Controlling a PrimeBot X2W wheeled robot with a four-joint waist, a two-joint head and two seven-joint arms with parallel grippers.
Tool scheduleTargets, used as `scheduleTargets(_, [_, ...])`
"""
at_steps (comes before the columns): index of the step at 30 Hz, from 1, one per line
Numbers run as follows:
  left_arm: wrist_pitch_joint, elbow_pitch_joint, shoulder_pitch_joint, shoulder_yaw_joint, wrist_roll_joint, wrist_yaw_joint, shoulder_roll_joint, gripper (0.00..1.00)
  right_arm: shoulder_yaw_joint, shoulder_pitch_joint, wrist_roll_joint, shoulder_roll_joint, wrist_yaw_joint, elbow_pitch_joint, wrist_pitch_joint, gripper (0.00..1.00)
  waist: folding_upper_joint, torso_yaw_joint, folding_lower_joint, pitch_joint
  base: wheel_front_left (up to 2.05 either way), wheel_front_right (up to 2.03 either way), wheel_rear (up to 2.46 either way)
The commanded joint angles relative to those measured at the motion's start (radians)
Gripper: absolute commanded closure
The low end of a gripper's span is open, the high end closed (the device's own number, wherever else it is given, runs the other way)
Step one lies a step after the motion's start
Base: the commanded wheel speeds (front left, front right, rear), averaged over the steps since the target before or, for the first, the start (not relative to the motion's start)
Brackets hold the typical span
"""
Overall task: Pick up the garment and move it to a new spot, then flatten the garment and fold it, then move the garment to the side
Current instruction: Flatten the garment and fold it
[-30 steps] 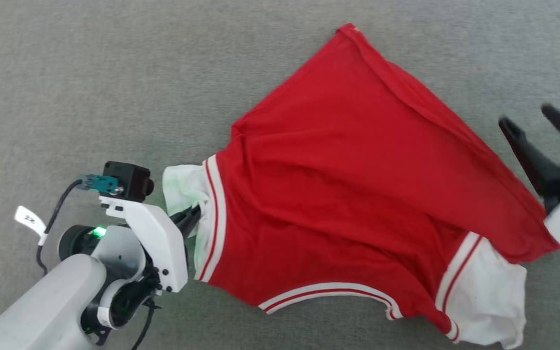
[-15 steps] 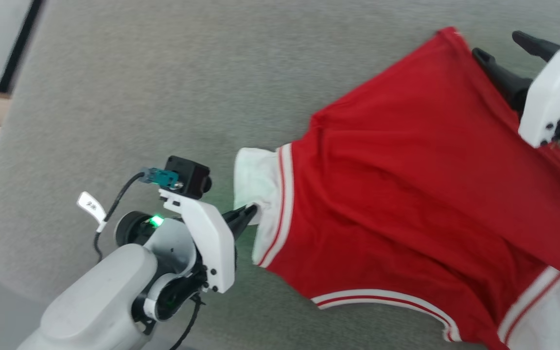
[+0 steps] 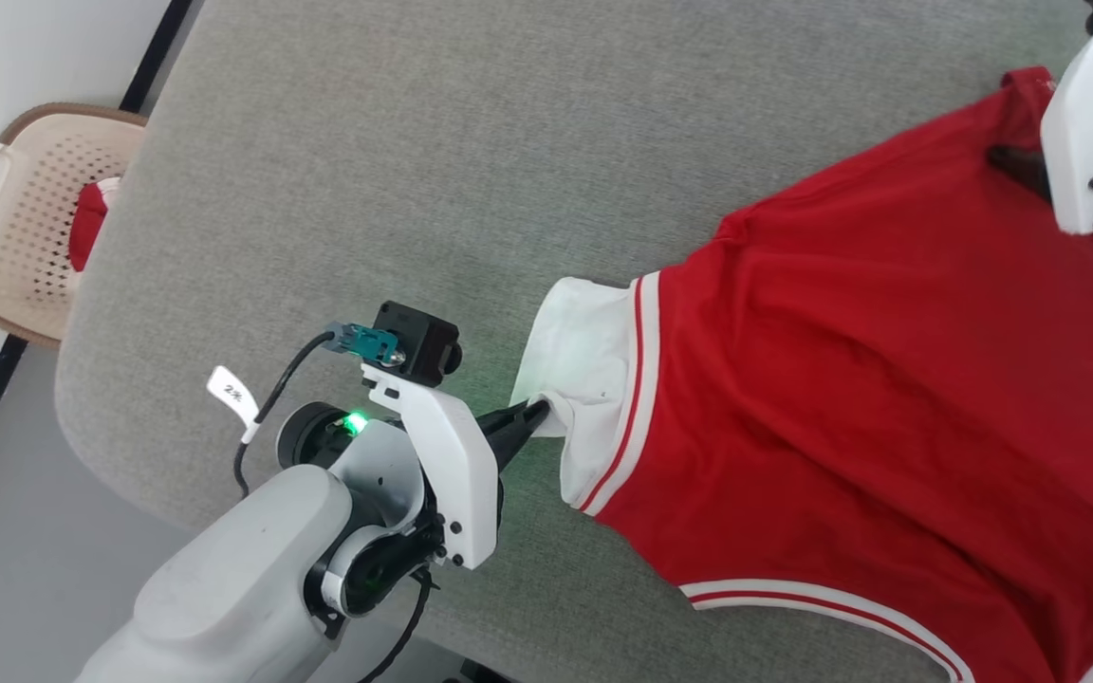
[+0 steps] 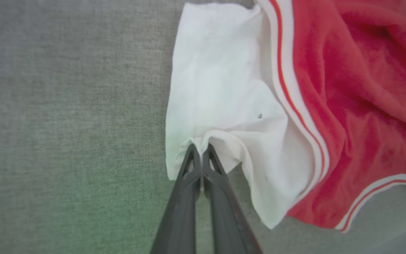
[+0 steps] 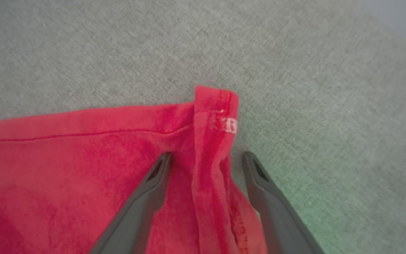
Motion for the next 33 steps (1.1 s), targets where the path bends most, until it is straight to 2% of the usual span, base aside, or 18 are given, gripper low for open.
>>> scheduleTargets(1, [-0.006, 0.013, -0.011, -0.001, -0.005, -0.008, -0.004, 1.00, 0.053, 0.049, 0.019, 0.015, 0.000, 0.081, 0.109, 0.00, 0.0000, 0.004, 0.0000, 0.003, 0.00, 0.00, 0.00])
scheduleTargets(2, [-0.008, 0.018, -0.013, -0.002, -0.006, -0.010, -0.006, 1.00, 0.067, 0.055, 0.032, 0.017, 0.000, 0.102, 0.151, 0.00, 0.0000, 0.004, 0.0000, 0.002, 0.00, 0.00, 0.00])
scheduleTargets(3, [-0.009, 0.023, -0.015, -0.001, -0.007, -0.013, -0.008, 1.00, 0.075, 0.055, 0.042, 0.020, 0.000, 0.124, 0.187, 0.07, 0.0000, 0.003, 0.0000, 0.003, 0.00, 0.00, 0.00])
scheduleTargets(4, [-0.010, 0.029, -0.018, -0.001, -0.008, -0.016, -0.009, 1.00, 0.086, 0.053, 0.051, 0.025, 0.000, 0.135, 0.220, 0.67, 0.0000, 0.002, 0.0000, 0.003, 0.00, 0.00, 0.00])
scheduleTargets(5, [-0.010, 0.029, -0.018, -0.001, -0.008, -0.016, -0.009, 1.00, 0.086, 0.053, 0.051, 0.025, 0.000, 0.135, 0.220, 0.67, 0.0000, 0.002, 0.0000, 0.003, 0.00, 0.00, 0.00])
scheduleTargets(6, [-0.009, 0.033, -0.022, -0.001, -0.008, -0.017, -0.011, 1.00, 0.093, 0.048, 0.058, 0.026, 0.000, 0.145, 0.242, 1.00, 0.0000, 0.000, 0.0000, 0.003, 0.00, 0.00, 0.00])
scheduleTargets(10, [-0.006, 0.049, -0.042, 0.002, -0.008, -0.026, -0.016, 1.00, 0.088, -0.018, 0.051, 0.028, 0.000, 0.134, 0.195, 1.00, 0.0000, -0.012, 0.0000, 0.004, 0.00, 0.00, 0.00])
scheduleTargets(15, [0.002, 0.062, -0.092, 0.030, 0.000, -0.018, 0.013, 1.00, 0.059, -0.086, 0.064, 0.023, -0.001, 0.090, 0.090, 1.00, 0.0000, -0.046, 0.0000, -0.011, 0.00, 0.00, 0.00])
scheduleTargets(25, [0.079, 0.057, -0.314, 0.120, 0.053, 0.017, 0.148, 1.00, 0.022, -0.127, 0.098, -0.023, 0.000, -0.048, -0.074, 1.00, 0.0000, -0.166, 0.0000, -0.065, 0.00, 0.00, 0.00])
scheduleTargets(33, [0.183, 0.104, -0.533, 0.166, 0.086, 0.025, 0.222, 1.00, -0.049, -0.157, 0.096, -0.040, 0.000, -0.144, -0.126, 1.00, 0.0000, -0.277, 0.0000, -0.103, 0.00, 0.00, 0.00])
